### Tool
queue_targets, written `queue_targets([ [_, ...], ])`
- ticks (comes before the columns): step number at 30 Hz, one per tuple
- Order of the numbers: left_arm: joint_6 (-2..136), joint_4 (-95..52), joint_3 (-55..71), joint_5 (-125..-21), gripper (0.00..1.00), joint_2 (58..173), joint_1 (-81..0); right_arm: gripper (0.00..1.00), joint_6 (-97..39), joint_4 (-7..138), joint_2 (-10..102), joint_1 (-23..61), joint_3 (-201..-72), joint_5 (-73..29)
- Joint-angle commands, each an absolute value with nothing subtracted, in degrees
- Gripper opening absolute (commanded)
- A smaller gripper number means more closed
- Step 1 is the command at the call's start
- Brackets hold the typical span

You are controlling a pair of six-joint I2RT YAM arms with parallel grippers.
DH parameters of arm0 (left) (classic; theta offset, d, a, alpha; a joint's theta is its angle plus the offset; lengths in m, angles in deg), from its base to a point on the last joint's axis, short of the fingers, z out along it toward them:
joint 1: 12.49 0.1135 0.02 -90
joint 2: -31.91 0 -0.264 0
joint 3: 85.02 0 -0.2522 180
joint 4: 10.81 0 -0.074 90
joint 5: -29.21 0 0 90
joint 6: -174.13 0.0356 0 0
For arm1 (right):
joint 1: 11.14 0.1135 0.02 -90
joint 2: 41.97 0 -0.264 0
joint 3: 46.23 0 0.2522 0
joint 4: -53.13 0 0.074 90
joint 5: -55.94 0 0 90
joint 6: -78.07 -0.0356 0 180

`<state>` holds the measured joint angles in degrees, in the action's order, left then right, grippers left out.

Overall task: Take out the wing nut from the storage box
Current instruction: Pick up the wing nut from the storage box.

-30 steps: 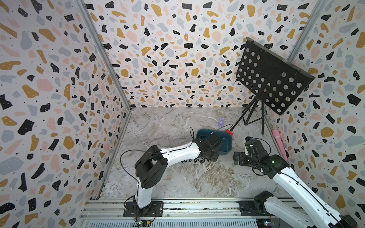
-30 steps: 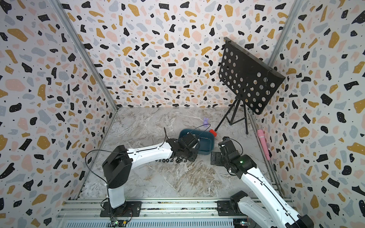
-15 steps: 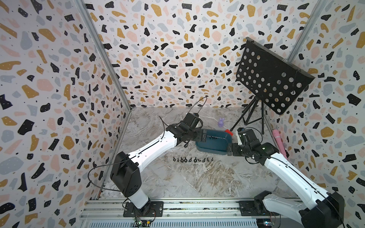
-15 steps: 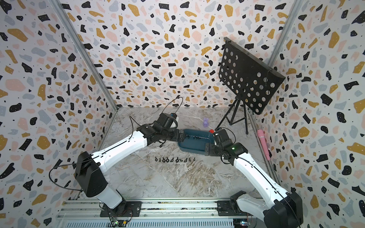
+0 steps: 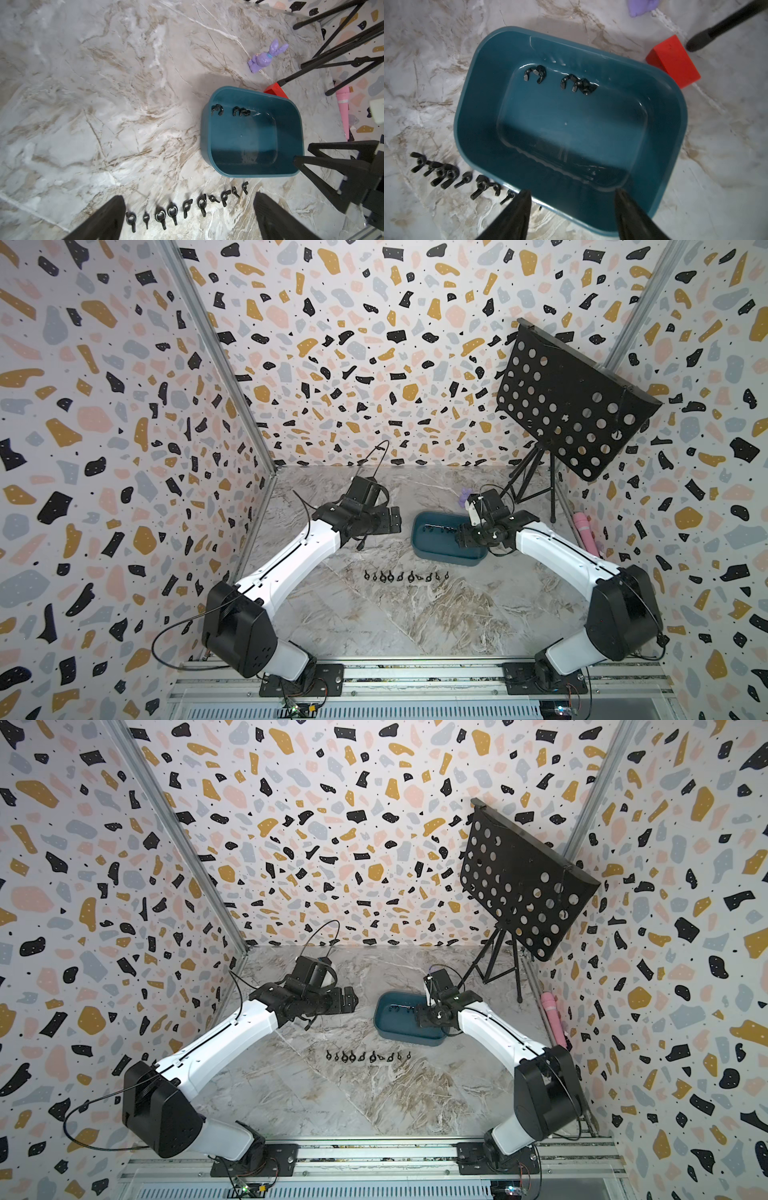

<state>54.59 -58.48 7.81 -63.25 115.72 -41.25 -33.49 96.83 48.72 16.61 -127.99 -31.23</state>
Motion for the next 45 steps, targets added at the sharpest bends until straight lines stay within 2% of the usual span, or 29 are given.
queue_targets([
  [1,55.63,-58.71,9.18,-62.46,1.00,114.19,-40.19,0.58,-30.52,95.37,53.10,17.44,-132.91,-29.50],
  [7,57.08,-58.67,9.81,-61.92,1.00,113.84,-39.24,0.43,-29.31,94.06,63.13,17.95,-139.96,-26.92],
  [11,57.49,-58.71,9.51,-63.22,1.00,114.66,-38.55,0.37,-28.98,93.31,68.59,18.31,-143.69,-26.41],
  [26,57.76,-58.76,8.61,-67.89,1.00,117.47,-37.24,0.30,-28.63,93.71,79.45,18.58,-153.71,-25.48],
  [30,58.06,-58.68,8.41,-69.43,1.00,117.78,-36.95,0.25,-28.72,94.95,81.35,18.59,-155.81,-25.79],
  [45,57.78,-58.76,8.33,-70.20,1.00,117.96,-36.61,0.23,-28.91,94.19,82.97,18.57,-154.68,-26.23],
])
